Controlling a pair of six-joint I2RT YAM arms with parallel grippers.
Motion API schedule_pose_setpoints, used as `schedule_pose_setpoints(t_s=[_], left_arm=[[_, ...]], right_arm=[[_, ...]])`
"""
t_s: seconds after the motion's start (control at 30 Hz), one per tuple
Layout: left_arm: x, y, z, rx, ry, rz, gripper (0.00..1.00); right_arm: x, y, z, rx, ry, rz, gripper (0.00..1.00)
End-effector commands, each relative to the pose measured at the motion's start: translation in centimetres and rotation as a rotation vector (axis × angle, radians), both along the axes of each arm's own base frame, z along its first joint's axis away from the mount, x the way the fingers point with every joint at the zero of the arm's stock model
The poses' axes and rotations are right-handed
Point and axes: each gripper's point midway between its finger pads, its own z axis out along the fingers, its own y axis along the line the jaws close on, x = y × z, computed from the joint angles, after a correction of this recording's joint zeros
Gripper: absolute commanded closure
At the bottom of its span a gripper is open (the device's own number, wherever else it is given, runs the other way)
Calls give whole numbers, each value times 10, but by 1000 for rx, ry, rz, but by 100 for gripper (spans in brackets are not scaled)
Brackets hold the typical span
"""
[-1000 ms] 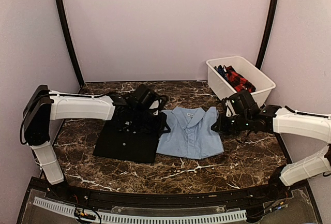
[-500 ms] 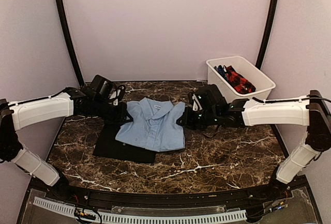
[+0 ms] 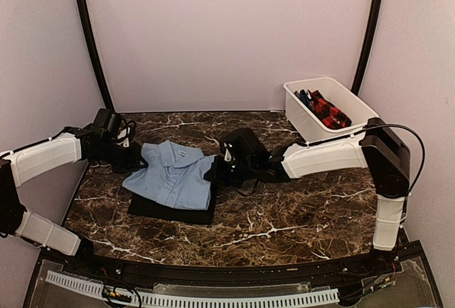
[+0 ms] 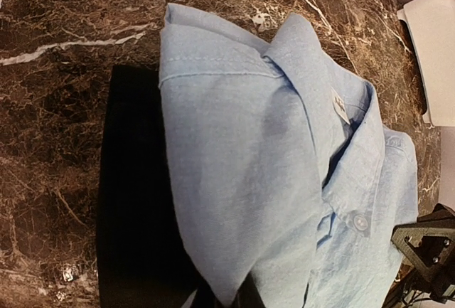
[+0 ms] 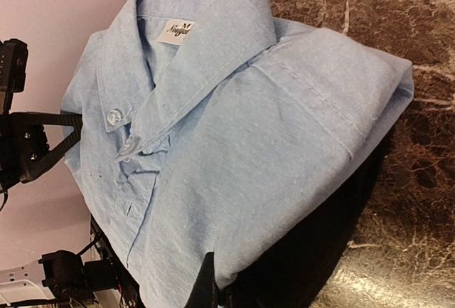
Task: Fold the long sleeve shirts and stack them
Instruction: Place the square-folded shirt on the square-folded shirt.
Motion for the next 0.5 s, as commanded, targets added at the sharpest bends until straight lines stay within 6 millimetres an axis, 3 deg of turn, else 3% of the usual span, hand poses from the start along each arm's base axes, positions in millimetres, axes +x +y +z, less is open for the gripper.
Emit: schedule_pose_setpoints(t_s=[0.0, 0.3, 0.47], left_arm=[[1, 9, -2, 5, -26, 7, 100], [-9, 12, -49, -7, 65, 40, 100], [-13, 15, -60, 0, 84, 59, 100]], right_arm=[[-8, 20, 2, 60, 22, 36, 100], [-10, 0, -46, -32, 52, 6, 100], [-7, -6, -54, -62, 48, 1, 100]])
